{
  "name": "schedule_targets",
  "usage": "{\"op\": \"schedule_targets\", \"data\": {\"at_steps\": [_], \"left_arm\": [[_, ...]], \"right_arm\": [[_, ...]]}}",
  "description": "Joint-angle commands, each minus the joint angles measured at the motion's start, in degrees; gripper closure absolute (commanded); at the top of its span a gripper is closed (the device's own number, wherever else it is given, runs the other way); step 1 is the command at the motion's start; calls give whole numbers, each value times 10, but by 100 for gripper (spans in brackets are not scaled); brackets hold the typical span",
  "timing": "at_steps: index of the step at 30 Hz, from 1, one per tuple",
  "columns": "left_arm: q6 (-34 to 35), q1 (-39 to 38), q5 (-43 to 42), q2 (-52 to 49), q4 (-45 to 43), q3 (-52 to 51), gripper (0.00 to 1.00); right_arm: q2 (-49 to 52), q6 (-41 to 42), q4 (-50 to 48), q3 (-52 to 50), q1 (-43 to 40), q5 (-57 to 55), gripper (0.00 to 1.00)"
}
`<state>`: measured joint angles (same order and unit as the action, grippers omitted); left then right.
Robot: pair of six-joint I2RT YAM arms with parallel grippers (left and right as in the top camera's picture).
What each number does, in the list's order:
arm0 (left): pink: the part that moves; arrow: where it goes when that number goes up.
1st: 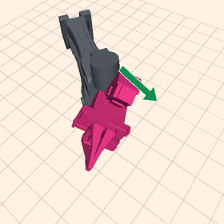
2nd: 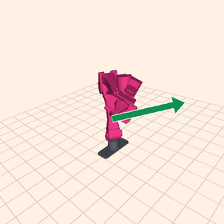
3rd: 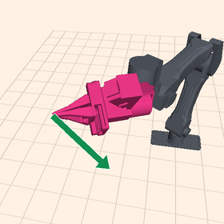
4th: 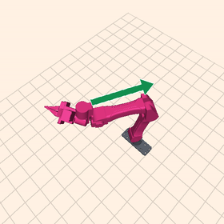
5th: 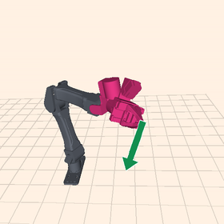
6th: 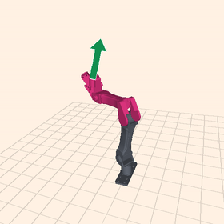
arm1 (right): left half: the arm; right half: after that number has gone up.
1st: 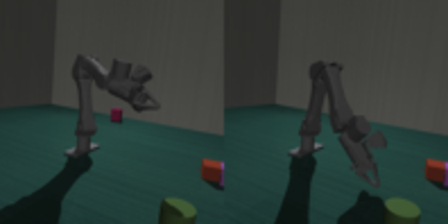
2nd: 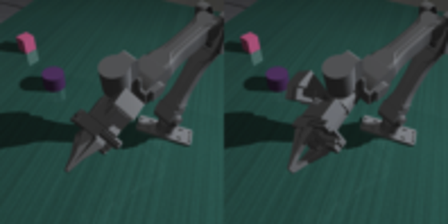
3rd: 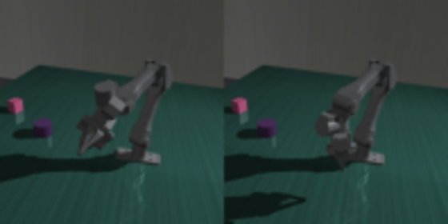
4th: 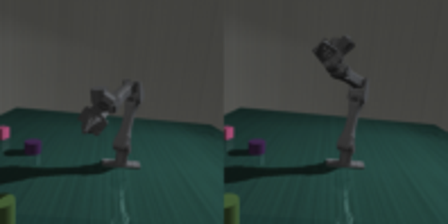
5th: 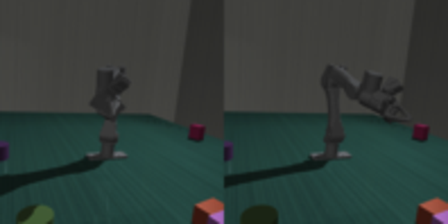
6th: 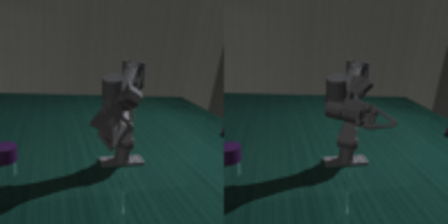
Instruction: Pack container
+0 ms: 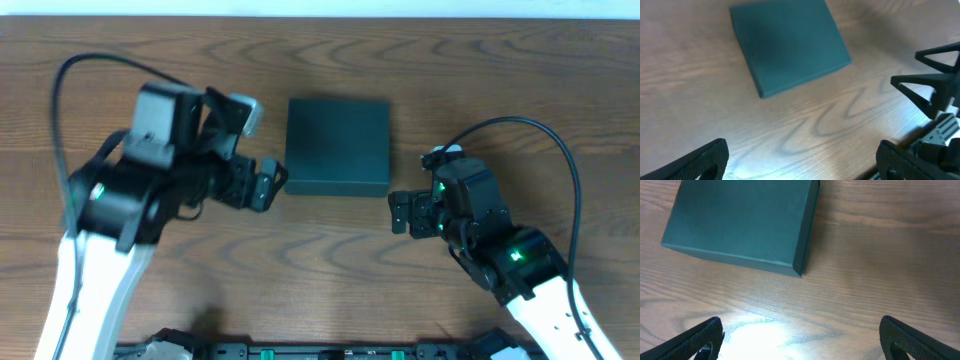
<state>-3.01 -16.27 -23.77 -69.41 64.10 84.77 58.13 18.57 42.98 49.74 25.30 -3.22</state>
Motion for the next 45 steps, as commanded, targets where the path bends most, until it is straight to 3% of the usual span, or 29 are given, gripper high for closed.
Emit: {"op": "schedule_targets", "data": {"at_steps": [1,6,10,18,25,34,45], "left_arm": [[-13,2,80,79,4,1,5],[-13,24,215,191,1,-30,5],[-14,71,267,276,-27,-105,5],[-12,130,256,442,-168,-347,5],[34,141,252,542,-288,-542,5],[69,141,243,613,-342,-660,5],[69,141,244,669,-344,-709,5]], "right_arm": [[0,-2,1,2,-4,-2,1],[0,-2,1,2,-4,-2,1],[0,-2,1,2,-4,-2,1],[0,-2,1,2,-4,-2,1],[0,-2,1,2,-4,-2,1],[0,-2,1,2,-4,-2,1],[0,-2,1,2,-4,-2,1]]}}
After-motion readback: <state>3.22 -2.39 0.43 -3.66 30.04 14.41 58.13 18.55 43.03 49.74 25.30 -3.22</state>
